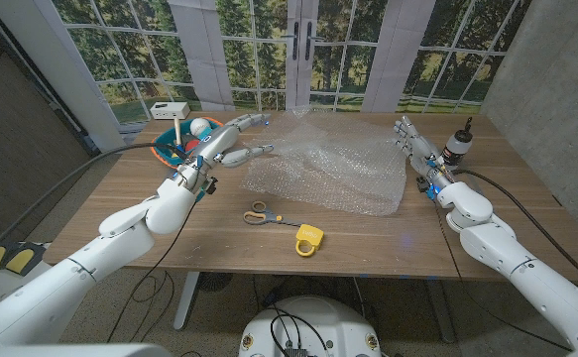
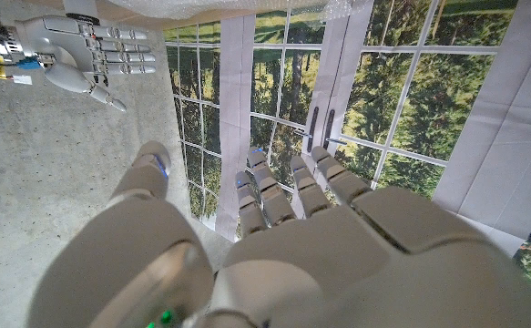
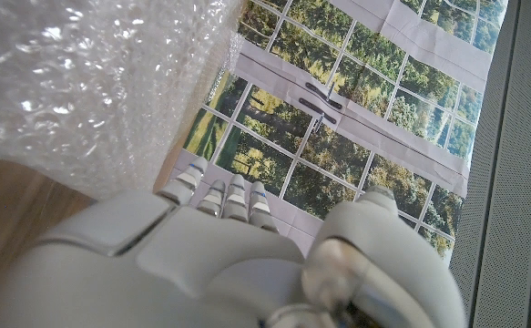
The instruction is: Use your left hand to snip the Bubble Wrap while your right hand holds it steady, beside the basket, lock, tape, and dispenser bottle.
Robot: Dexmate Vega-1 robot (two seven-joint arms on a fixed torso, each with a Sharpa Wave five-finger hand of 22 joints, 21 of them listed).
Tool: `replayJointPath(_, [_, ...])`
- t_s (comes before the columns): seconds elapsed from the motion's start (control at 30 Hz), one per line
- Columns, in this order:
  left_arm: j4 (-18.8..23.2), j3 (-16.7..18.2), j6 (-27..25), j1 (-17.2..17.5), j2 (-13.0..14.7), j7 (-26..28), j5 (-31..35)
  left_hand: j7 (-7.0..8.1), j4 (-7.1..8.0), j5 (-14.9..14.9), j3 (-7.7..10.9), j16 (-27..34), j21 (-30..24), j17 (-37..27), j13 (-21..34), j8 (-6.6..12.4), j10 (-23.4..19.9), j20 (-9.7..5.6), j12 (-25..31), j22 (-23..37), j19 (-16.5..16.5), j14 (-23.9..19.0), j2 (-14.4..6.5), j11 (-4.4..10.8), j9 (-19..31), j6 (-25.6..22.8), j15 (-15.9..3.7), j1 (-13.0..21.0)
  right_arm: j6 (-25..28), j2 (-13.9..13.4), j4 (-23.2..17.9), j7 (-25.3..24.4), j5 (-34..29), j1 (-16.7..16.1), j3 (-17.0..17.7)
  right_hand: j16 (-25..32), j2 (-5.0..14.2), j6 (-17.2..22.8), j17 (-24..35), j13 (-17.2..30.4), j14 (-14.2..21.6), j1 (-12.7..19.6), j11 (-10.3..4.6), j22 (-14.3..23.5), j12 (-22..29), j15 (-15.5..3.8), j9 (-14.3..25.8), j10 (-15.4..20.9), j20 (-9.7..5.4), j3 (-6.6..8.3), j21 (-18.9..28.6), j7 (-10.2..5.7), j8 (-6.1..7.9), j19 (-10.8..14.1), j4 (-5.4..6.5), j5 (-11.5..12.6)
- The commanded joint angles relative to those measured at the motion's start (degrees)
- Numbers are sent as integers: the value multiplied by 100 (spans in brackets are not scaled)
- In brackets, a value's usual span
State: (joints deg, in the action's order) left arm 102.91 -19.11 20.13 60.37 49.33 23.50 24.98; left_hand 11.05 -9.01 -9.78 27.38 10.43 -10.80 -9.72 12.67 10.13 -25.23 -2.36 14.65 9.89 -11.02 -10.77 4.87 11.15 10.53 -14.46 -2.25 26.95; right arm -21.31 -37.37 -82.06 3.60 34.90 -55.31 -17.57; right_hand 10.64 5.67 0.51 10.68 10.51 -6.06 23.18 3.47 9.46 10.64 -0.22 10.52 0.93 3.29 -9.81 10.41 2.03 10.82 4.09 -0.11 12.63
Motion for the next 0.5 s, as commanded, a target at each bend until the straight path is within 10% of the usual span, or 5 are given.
replayJointPath(0.03, [235, -54, -225, -39, 235, -320, 307, -14, -19, -36, -32, -11, 11, -19, 44, -20, -67, 39, 49, 16, 86, 60, 1, -16, 13, 151, -887, 114, 7, -18, -12, -6, 15, -2, 12, 37, 29, 38, 0, 23, 0, 48, -24, 24, 57, -23, 10, -10, 29, 10, 26, 12, 32, 17, -24, -3])
replayJointPath(0.5, [511, -27, -407, -20, 505, -372, 786, -21, -83, -38, 18, -2, 11, -18, 89, 48, 2, 15, 16, 13, 182, 138, -62, 49, 7, 336, -935, 431, -15, -75, -29, 39, 39, -45, 53, 39, 46, 52, -1, 23, 0, 51, -8, 24, 56, -24, 11, -12, 30, 23, 29, -18, 33, 18, -29, -10])
